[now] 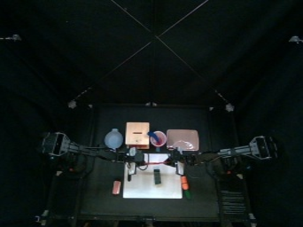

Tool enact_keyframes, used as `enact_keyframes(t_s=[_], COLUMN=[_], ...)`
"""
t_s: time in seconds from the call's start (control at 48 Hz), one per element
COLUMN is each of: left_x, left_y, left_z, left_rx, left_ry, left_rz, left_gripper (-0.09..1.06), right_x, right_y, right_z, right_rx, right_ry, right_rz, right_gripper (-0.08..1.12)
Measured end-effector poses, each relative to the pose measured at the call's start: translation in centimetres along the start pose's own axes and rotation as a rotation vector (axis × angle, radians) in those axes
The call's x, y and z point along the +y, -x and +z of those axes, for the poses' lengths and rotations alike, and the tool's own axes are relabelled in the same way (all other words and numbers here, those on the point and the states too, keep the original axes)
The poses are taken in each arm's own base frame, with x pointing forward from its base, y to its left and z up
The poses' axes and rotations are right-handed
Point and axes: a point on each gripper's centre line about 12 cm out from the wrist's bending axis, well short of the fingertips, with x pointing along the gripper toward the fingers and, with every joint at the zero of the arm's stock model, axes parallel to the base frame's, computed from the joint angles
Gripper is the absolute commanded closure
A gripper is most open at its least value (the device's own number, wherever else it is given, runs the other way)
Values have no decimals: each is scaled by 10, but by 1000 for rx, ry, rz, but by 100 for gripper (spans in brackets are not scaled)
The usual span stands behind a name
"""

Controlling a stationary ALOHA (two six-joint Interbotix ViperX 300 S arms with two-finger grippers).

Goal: Place sushi on board then cut the sushi with the knife then place the pieces on the plate
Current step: Cut the sushi into 4 pieces

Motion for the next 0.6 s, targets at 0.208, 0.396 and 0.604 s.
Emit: enact_keyframes(t_s=[0.208, 0.396, 0.604], left_x=[-17, -30, -36], left_y=[-9, -17, -25], left_z=[-5, -4, -2], left_rx=[24, 31, 38], left_ry=[-24, -44, -52], left_rz=[-34, -59, -71], left_gripper=[57, 57, 57], right_x=[8, 15, 16], right_y=[-10, -15, -17], right_z=[-20, -31, -39], right_rx=[75, 122, 167], right_ry=[-34, -61, -70], right_rz=[16, 22, 9], right_gripper=[57, 57, 57])
